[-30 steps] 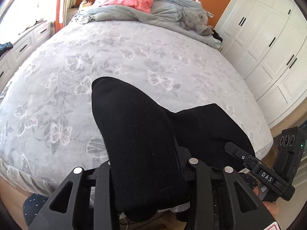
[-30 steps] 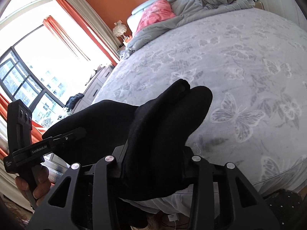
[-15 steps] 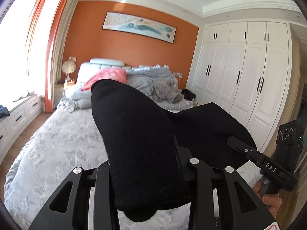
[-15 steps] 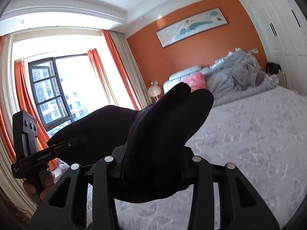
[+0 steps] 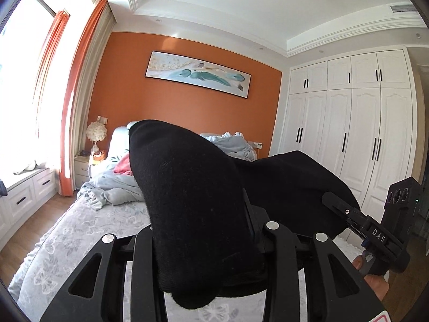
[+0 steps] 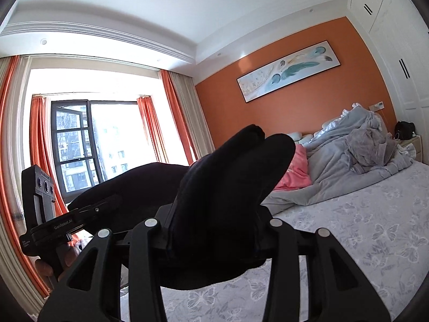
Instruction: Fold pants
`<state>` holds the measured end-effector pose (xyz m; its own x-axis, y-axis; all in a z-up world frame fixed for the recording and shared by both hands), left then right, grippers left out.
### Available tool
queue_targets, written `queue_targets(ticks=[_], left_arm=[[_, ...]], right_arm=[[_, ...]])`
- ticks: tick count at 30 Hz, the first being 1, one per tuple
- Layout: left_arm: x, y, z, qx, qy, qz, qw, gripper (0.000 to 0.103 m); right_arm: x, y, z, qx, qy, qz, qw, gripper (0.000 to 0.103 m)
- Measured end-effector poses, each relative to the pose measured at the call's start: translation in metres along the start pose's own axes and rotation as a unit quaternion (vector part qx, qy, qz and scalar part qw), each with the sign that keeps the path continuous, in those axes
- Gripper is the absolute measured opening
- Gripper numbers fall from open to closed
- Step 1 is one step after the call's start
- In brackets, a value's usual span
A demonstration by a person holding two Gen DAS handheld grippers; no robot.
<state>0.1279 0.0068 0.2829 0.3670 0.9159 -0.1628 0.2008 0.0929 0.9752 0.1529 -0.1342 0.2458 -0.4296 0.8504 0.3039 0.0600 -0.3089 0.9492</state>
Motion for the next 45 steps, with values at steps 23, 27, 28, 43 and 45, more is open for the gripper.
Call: queue_targets(ticks=[23, 27, 28, 43, 45], left_arm=[[0.203, -0.317, 0.229, 0.246, 0.184, -0.044, 0.9505, 0.087], [0.201, -0.323, 0.254, 0.281, 0.163, -0.079, 0.9425, 0.087], [0.204, -0.330, 0.257, 0.292, 0.155, -0.102, 0.9382, 0.087], [0.230, -0.368, 0.291, 0.335, 0.161, -0.169, 0.9131, 0.087], [0.232, -0.392, 0.298, 0.355, 0.163, -0.176, 0.9038, 0.088]], right_arm=[[-0.234, -0.312, 0.135, 0.310, -0.144, 0.045, 0.939, 0.082], [-0.239, -0.352, 0.177, 0.371, -0.151, 0.063, 0.914, 0.088], [-0.242, -0.370, 0.184, 0.393, -0.156, 0.066, 0.904, 0.087], [-0.274, -0.376, 0.182, 0.395, -0.238, -0.008, 0.887, 0.053], [-0.275, -0.364, 0.173, 0.376, -0.247, -0.009, 0.893, 0.084]])
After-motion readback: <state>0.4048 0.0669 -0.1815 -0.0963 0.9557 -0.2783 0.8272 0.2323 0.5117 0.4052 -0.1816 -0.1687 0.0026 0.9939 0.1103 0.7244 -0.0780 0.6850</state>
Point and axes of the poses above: each gripper's, at about its wrist camera, not at the fingertips, and z roughly the way its jaws point, x to its left, y to its top, the point moved 10 cm from there along z, roughly the way its jaws point, and after that the axes turned 1 degree about x, right-handed, at the moved point
